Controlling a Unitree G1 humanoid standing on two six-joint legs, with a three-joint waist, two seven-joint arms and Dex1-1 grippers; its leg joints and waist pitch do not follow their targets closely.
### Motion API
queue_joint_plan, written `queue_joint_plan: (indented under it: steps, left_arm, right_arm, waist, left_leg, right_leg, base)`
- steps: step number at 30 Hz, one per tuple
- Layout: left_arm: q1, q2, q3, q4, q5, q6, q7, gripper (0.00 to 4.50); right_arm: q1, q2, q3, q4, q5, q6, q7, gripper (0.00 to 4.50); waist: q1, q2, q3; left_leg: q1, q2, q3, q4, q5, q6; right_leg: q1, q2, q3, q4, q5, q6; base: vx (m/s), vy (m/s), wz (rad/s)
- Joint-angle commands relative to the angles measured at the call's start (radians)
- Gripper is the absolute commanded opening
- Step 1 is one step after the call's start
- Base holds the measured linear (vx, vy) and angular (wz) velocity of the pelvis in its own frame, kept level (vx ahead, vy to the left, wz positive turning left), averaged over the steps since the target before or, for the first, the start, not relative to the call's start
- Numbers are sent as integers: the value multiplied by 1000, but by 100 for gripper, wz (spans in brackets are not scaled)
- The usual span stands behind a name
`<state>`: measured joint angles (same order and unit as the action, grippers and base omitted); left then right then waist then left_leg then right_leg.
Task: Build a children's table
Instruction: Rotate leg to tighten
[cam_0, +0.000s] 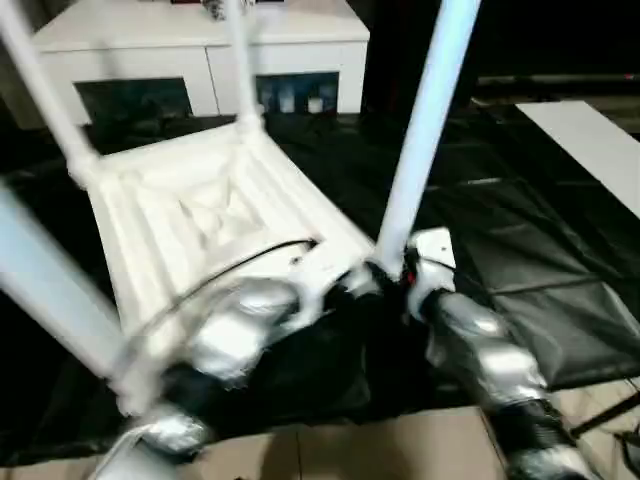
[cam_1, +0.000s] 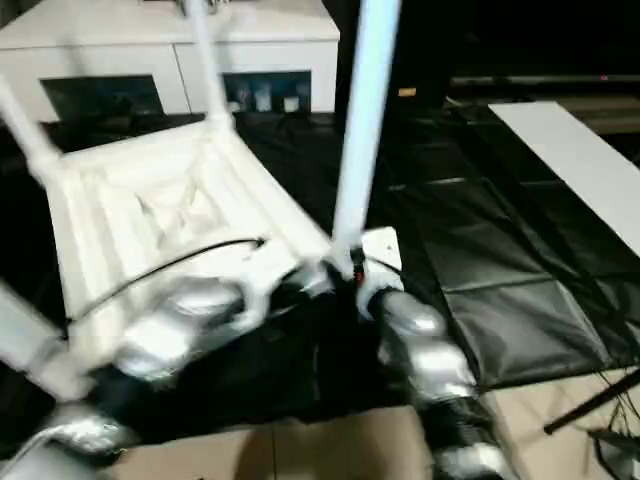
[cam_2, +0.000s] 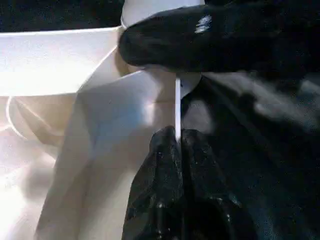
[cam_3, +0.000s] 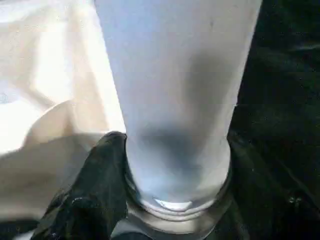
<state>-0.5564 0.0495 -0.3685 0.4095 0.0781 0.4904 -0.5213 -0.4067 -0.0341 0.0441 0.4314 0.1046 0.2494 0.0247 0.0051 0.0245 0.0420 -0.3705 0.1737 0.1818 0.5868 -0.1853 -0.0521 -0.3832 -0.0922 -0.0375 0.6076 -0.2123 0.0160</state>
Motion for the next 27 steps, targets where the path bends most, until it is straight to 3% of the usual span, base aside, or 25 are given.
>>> queue_joint_plan:
  steps: [1,4,7,14,15,18,19,20,21,23,26,27]
  left_arm:
    - [13,-39,-18,81,13,-14,56,0]
    - [-3,-52,-24,114,39,-41,84,0]
    - [-7,-36,-22,124,50,-48,79,0]
    - [4,32,-27,98,58,-59,25,0]
    - [12,52,-33,80,60,-61,3,0]
    - [41,116,-51,22,50,-85,-94,0]
    - [77,181,-66,-35,26,-97,-206,0]
    - [77,181,-66,-35,26,-97,-206,0]
    - [109,249,-91,-87,-6,-143,-335,0]
    - [134,301,-116,-128,-40,-192,-446,0]
    - [169,393,-150,-215,-109,-165,-615,0]
    - [174,408,-150,-242,-130,-147,-645,0]
  right_arm:
    - [-12,22,-24,97,-42,-10,-102,270]
    - [-34,63,0,114,-41,-39,-77,270]
    - [-29,76,17,63,-21,-90,1,339]
    - [-6,26,33,-47,-5,-108,80,389]
    - [-1,3,40,-73,-7,-97,101,396]
    - [26,-95,82,-157,0,-54,244,403]
    - [70,-204,126,-244,22,-33,419,403]
    - [70,-204,126,-244,22,-33,419,403]
    - [118,-304,159,-316,46,-34,588,403]
    - [149,-361,172,-352,65,-38,682,403]
    - [195,-457,190,-389,106,-26,828,403]
    - [198,-474,194,-388,113,-23,853,403]
  waist:
    - [2,-9,-39]
    - [2,-7,-41]
    - [6,-8,-41]
    - [5,-9,-39]
    - [4,-12,-38]
    - [7,-13,-40]
    - [10,-7,-42]
    - [14,-5,-41]
    - [18,-2,-42]
    - [21,-5,-46]
    - [30,-2,-50]
    - [36,1,-50]
  left_leg:
    - [7,39,-23,-85,-331,-26]
    - [5,40,-22,-85,-330,-5]
    - [2,41,-21,-86,-316,9]
    - [-1,43,-22,-89,-319,20]
    - [-6,43,-24,-92,-312,21]
    - [-1,45,-21,-87,-298,24]
    - [-1,46,-21,-86,-277,32]
    - [0,47,-22,-86,-270,42]
    - [-5,52,-21,-84,-247,57]
    - [-3,51,-20,-79,-216,77]
    - [4,54,-17,-75,-178,96]
    - [11,56,-12,-73,-143,113]
  right_leg:
    - [16,-44,34,-97,-295,-169]
    - [19,-43,33,-97,-265,-161]
    - [23,-43,33,-95,-238,-165]
    - [22,-45,32,-100,-294,-150]
    - [25,-44,31,-99,-298,-148]
    - [23,-46,35,-99,-281,-154]
    - [27,-43,33,-95,-228,-167]
    - [31,-42,33,-94,-204,-170]
    - [34,-45,34,-85,-140,-189]
    - [36,-43,33,-78,-67,-218]
    - [36,-43,32,-67,12,-255]
    - [32,-40,31,-62,66,-286]
  base:
    - [0,0,0]
    - [0,0,0]
    - [0,0,0]
    - [0,0,0]
    - [0,0,0]
    - [0,0,0]
    - [0,0,0]
    - [59,-12,2]
    - [0,0,0]
    - [26,-1,0]
    - [17,4,1]
    - [0,0,0]
